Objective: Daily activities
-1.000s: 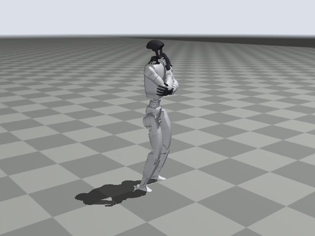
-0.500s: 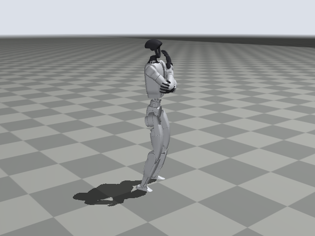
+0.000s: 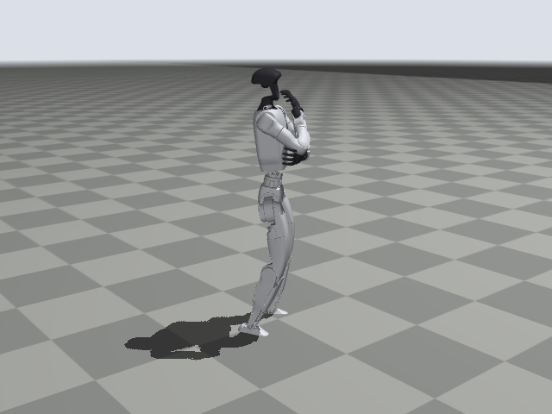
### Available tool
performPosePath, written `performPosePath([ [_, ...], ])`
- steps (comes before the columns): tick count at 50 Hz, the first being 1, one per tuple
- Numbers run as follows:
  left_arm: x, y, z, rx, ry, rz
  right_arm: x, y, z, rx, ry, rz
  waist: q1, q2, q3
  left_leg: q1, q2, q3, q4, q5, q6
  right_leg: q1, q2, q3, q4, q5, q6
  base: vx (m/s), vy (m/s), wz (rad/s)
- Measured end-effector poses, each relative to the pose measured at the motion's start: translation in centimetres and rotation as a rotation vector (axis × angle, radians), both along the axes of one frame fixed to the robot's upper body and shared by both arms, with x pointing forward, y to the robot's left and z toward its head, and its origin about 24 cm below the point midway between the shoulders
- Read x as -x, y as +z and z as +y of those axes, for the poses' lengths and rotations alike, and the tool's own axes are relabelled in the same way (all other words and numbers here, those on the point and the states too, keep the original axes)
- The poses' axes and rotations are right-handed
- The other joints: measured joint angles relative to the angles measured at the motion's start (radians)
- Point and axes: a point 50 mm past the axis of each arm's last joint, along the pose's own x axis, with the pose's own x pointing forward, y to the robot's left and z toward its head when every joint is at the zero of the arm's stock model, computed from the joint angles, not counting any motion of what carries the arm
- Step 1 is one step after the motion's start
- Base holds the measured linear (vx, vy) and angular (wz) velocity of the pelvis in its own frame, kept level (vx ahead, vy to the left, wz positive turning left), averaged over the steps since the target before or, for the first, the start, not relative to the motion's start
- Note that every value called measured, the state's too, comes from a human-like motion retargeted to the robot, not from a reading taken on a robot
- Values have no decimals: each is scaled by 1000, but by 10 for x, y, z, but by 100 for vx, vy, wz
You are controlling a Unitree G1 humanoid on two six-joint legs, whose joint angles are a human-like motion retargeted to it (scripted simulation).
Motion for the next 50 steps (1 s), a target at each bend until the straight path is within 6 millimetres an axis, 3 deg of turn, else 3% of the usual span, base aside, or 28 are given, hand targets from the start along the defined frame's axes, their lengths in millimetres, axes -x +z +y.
performPosePath([
  [19,4,-11,1,-72,-124,18,-4,-11,2,135,54,-41,-12,-12,-10,66,-5,-47,-204,123,-40,25,5,-59,-13,10,-37,-2,-1,33],
  [25,3,-19,6,-119,-145,-17,4,-17,2,167,120,-30,-12,-10,-7,71,-6,-60,-259,163,-63,13,5,-76,4,15,-51,-3,0,40],
  [30,-8,-53,33,-282,-109,-55,25,-40,9,247,250,29,-7,-6,3,51,-10,-66,-261,170,-82,-9,-2,-87,41,19,-67,-1,0,45],
  [35,-30,-85,75,-442,20,-72,1,-61,-1,318,124,76,-34,4,6,30,-19,-72,-263,168,-98,-49,-20,-93,118,19,-92,4,1,60],
  [38,-49,-104,115,-544,185,-60,-35,-74,-25,319,-103,159,-57,6,24,11,-31,-80,-264,164,-110,-94,-36,-80,196,32,-106,8,1,91],
  [40,-59,-114,152,-606,329,-41,-63,-81,-57,274,-336,241,-85,3,41,-6,-45,-94,-259,156,-117,-152,-42,-25,266,55,-88,11,-1,134],
  [43,-59,-122,206,-632,543,42,-99,-96,-126,154,-783,392,-141,-23,71,-37,-108,-169,-259,179,-128,-277,2,215,352,80,47,6,-6,222],
  [45,-50,-121,239,-620,656,95,-106,-110,-177,81,-1076,486,-173,-47,83,-60,-149,-229,-261,194,-138,-339,49,381,390,27,129,6,-12,239],
  [47,-38,-115,263,-582,742,139,-100,-129,-219,44,-1314,578,-184,-67,89,-79,-181,-281,-262,204,-140,-366,70,468,414,-38,153,7,-14,200],
  [50,-19,-98,286,-497,840,190,-80,-160,-260,65,-1538,713,-169,-91,95,-103,-208,-347,-262,212,-140,-371,78,503,415,-113,147,5,-17,165],
])
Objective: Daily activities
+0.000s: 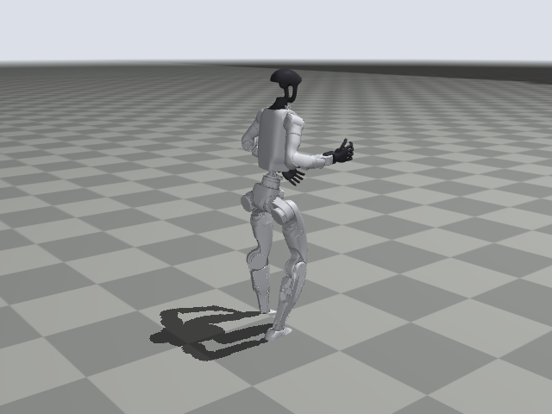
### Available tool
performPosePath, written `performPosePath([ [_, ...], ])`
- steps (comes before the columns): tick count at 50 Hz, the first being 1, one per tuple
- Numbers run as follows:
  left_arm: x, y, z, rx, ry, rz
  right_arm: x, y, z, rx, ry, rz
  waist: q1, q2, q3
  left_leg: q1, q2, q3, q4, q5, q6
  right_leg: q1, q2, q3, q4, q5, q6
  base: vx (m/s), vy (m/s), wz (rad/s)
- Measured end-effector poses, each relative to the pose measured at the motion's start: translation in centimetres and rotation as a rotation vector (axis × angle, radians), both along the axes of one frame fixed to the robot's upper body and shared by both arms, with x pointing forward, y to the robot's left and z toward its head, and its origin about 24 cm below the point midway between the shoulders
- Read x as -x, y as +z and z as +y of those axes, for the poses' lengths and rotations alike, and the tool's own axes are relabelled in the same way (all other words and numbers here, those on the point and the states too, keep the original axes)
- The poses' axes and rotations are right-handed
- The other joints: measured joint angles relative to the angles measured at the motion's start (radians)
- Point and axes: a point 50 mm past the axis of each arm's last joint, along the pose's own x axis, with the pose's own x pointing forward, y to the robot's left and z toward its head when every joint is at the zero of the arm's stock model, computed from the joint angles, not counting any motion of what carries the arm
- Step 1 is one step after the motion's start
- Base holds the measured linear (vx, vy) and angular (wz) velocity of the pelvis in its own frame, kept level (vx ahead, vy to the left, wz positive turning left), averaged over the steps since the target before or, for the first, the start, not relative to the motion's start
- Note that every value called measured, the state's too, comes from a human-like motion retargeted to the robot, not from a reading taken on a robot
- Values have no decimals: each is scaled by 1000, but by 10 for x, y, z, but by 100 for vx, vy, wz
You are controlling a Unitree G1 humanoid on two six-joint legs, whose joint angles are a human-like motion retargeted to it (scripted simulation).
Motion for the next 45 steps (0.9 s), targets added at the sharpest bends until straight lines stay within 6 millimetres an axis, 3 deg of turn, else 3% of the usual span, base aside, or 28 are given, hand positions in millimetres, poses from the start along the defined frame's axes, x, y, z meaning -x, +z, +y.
performPosePath([
  [5,26,13,15,79,118,29,19,-54,-8,14,-66,251,75,-25,3,-9,24,-22,-5,8,0,46,-9,-101,-73,-62,-51,-3,-26,158],
  [7,32,9,13,93,120,61,17,-76,-3,23,-53,345,66,-49,-14,9,150,296,-6,-54,97,50,-52,-213,-97,-65,-72,-14,-43,326],
  [8,34,7,11,106,116,76,17,-84,-1,30,-46,383,61,-63,-25,26,180,454,-8,-95,180,48,-84,-259,-109,-65,-72,-11,-28,293],
  [9,37,4,9,119,115,95,15,-93,2,36,-34,420,75,-74,-28,42,189,533,-4,-128,222,57,-98,-287,-126,-62,-71,-8,-17,214],
  [13,48,-2,0,204,101,167,5,-123,8,61,-6,547,146,-106,-18,73,171,668,167,-293,292,127,-121,-372,-212,-39,-61,-7,-10,140],
  [16,56,-3,-6,269,75,209,-1,-139,10,98,14,620,183,-104,-2,72,196,738,455,-473,319,186,-113,-431,-264,-31,-60,-5,-3,124],
  [20,61,-1,-12,329,39,238,-13,-155,20,157,79,695,213,-31,7,106,290,779,682,-618,308,246,-24,-511,-337,-8,-84,-5,0,97],
  [22,55,1,-17,358,29,223,-29,-159,30,209,140,706,211,37,26,170,330,780,636,-627,289,349,69,-548,-527,77,-105,-4,2,86],
  [23,55,1,-20,366,16,224,-29,-162,36,226,169,721,213,43,24,185,334,784,626,-628,279,348,71,-561,-522,79,-109,-7,3,92],
  [25,46,2,-29,389,-9,204,-39,-165,48,291,246,732,200,34,26,286,249,788,405,-552,283,362,48,-578,-542,82,-116,-7,4,96],
  [35,7,11,-72,308,-226,66,-30,-190,111,711,693,804,224,-1,33,427,150,742,50,-397,275,312,-40,-636,-393,41,-148,-13,5,65],
  [40,-17,23,-84,222,-292,-69,-23,-197,121,908,830,795,245,-28,47,435,125,707,3,-363,278,295,-84,-657,-341,30,-155,-10,5,58],
  [45,-36,36,-91,150,-317,-198,-19,-203,116,1055,886,787,266,-43,56,421,118,672,2,-356,282,290,-111,-685,-322,30,-160,-7,3,58],
])
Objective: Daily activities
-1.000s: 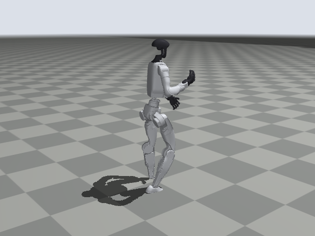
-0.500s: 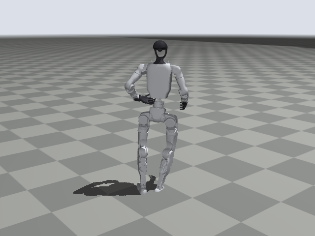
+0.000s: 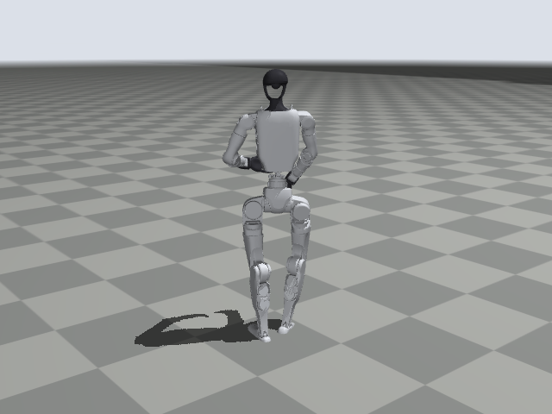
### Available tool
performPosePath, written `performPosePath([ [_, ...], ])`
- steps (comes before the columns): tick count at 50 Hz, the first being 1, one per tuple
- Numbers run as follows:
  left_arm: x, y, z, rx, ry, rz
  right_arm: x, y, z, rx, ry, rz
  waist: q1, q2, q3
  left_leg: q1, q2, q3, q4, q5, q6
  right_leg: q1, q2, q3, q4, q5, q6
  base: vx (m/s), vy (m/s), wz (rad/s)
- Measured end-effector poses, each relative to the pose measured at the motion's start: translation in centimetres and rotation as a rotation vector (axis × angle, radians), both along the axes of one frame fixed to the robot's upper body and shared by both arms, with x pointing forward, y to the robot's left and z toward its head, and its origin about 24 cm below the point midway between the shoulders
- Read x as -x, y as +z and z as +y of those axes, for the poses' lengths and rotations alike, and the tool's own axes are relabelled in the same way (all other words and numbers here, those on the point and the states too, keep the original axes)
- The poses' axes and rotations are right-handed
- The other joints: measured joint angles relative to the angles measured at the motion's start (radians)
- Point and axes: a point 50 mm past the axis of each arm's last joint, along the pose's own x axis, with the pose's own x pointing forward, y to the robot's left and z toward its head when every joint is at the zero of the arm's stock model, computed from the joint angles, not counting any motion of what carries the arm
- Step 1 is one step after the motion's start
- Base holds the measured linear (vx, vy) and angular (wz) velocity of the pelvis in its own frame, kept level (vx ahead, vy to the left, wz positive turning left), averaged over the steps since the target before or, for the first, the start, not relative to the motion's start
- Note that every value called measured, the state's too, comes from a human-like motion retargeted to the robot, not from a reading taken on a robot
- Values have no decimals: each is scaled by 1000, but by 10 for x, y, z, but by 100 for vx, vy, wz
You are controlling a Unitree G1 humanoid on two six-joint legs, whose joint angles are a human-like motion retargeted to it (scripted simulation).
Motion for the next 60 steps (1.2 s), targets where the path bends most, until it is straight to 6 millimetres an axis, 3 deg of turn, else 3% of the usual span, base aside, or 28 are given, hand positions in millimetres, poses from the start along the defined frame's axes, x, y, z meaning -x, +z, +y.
performPosePath([
  [10,-25,25,-1,-52,56,-205,0,-5,-26,86,-28,-27,34,12,21,-25,13,-56,0,8,-1,16,-11,-74,-17,12,-10,-5,0,57],
  [15,-28,21,7,-65,164,-203,-11,1,-39,41,-168,-83,40,27,35,-36,23,-66,1,11,-8,22,-10,-112,-30,21,-14,-7,0,54],
  [23,-28,-3,19,-96,363,-130,-42,34,-46,-114,-349,-268,38,39,58,-63,26,-91,1,6,-9,11,-29,-154,-9,31,-25,-10,4,47],
  [31,-35,-12,31,-124,553,-135,-57,72,-45,-249,-360,-455,31,32,94,-79,2,-131,0,10,-1,-22,-91,-160,87,36,-33,-10,9,43],
  [37,-43,-10,31,-128,627,-169,-55,88,-46,-300,-328,-524,25,11,123,-71,-40,-181,-3,24,6,-58,-129,-78,152,7,-11,-7,10,57],
  [45,-50,-4,16,-109,648,-203,-46,88,-46,-321,-319,-518,21,-28,152,-48,-110,-281,-5,50,19,-109,-91,162,149,-81,62,-2,6,71],
  [60,-51,-4,2,-115,614,-206,-32,77,-37,-336,-296,-435,56,6,139,-47,-82,-388,-2,51,19,-29,-21,179,16,-54,31,3,0,36],
])
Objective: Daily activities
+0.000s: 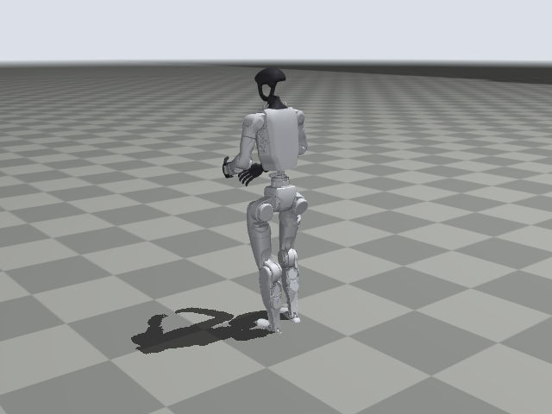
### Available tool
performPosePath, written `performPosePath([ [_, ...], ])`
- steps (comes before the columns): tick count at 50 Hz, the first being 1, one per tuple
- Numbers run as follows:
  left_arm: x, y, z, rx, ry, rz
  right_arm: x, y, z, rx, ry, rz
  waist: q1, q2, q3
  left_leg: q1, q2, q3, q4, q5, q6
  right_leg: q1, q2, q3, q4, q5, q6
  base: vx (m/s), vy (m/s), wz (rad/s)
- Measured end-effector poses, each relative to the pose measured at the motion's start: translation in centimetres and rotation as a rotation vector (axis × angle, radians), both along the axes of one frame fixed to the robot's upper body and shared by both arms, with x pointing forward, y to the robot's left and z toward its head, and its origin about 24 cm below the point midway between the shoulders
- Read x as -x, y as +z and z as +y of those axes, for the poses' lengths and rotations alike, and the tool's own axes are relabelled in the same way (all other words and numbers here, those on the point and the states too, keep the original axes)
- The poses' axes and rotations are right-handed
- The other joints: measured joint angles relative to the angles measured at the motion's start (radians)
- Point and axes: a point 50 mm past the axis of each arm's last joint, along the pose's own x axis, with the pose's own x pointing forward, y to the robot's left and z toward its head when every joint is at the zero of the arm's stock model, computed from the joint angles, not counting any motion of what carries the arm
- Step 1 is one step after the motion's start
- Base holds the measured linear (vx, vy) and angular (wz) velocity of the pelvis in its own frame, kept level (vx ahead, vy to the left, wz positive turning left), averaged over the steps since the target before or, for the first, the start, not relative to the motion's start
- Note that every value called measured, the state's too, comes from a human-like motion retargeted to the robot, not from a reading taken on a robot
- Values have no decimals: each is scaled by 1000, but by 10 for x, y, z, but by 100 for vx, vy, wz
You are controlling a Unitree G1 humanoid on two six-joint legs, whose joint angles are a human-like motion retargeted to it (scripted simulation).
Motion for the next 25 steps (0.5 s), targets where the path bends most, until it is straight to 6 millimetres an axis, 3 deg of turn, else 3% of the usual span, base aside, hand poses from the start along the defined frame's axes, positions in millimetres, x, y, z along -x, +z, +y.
performPosePath([
  [25,0,1,-32,73,-109,67,14,8,6,-100,64,51,-9,90,-16,-21,77,-77,5,15,-38,112,92,-51,-196,105,-44,1,0,26],
])
